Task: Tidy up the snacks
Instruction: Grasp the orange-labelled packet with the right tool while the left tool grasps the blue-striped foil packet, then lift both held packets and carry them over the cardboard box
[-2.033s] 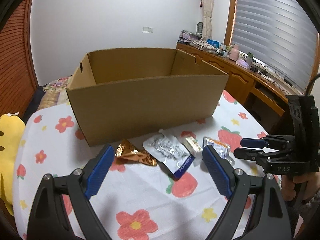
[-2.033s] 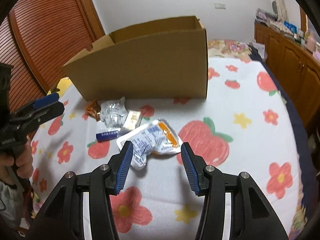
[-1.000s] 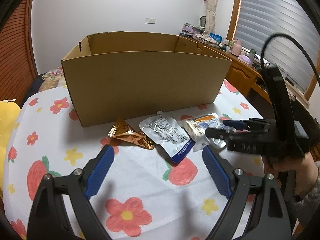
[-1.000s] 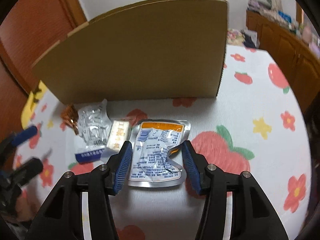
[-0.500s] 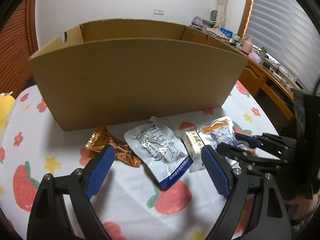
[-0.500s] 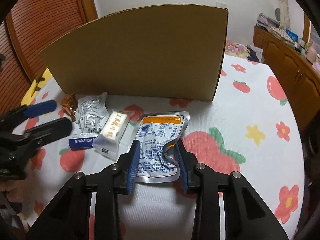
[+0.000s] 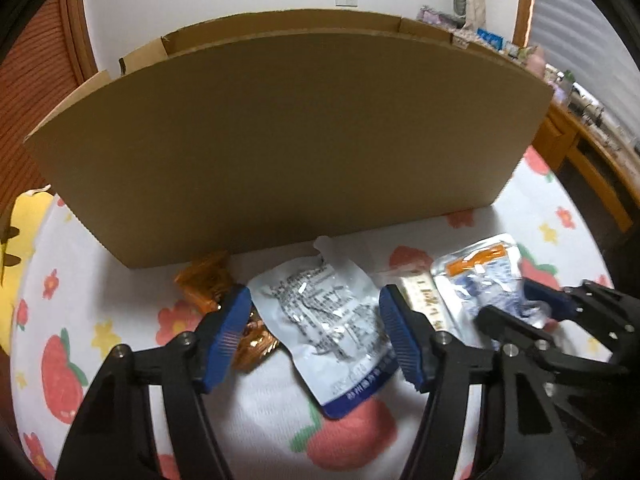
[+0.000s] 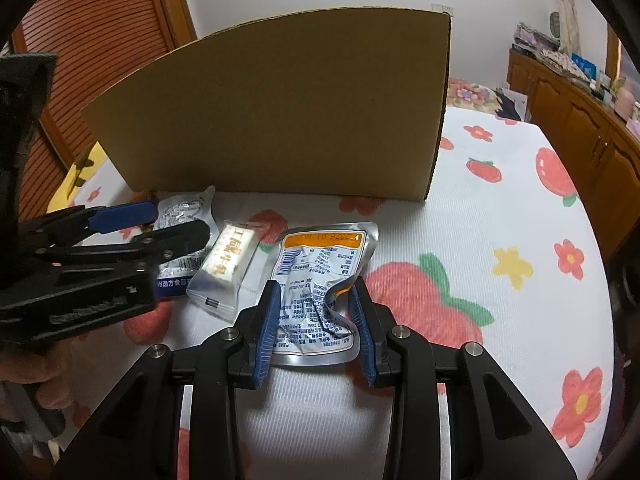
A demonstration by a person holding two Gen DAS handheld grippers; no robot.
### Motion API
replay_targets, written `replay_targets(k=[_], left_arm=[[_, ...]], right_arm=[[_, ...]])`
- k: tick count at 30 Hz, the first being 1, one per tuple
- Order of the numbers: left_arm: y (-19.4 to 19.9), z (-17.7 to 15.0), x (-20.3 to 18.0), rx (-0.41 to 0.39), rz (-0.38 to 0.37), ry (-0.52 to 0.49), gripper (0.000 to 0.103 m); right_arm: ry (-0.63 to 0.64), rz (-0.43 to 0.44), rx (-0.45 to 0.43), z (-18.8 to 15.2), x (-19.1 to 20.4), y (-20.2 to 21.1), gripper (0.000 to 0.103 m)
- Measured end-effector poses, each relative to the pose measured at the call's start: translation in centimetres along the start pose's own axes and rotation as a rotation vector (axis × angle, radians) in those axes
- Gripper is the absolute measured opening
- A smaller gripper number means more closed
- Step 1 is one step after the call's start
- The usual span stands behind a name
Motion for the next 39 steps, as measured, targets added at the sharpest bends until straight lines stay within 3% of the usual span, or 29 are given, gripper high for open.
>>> replay_targets(k=[8,14,15,16,23,39], left_arm=[[-1.7,0.7,-0.8,0.016,0.0,-0.007,0.067],[-1.4,0.5,-0.5,0.007,-0.011,-0.005,0.059],[-1.1,0.2,-0.5,0.001,-0.011,-0.017,0.041],[-0.7,-0.3,-0.7,-0.003,-0.028,-0.024,0.033],[0.7,-1.6,-0.6,-0.012,-0.048,-0.038,0.033],[6.5,-1.6,3.1,-0.093,-0.205,0.049,0.033]], right_arm=[[-0.009,0.015,-0.006,0.0,-0.3,0.2,0.034],[-0.004,0.009,-0.004,0.0,-0.2,0.2,0.034],[-0.003,0.008,-0.004,0.0,-0.2,0.1,0.034],[-0.002,0.007,-0.003,0.0,-0.1,0.1,0.034],[0.003,-0.001,-0.002,0.0,0.2,0.1,0.034],[0.008,-0.007,-0.001,-0.1,0.4,0.0,0.034]])
Point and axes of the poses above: each gripper's, at about its wrist camera, not at the fingertips, and y roughly against the way its jaws point, x to its left, z to its top, the point moved 3 cm from there along -y, roughly the way its jaws point, and after that the axes turned 13 degrees about z, right-handed, at the moved point
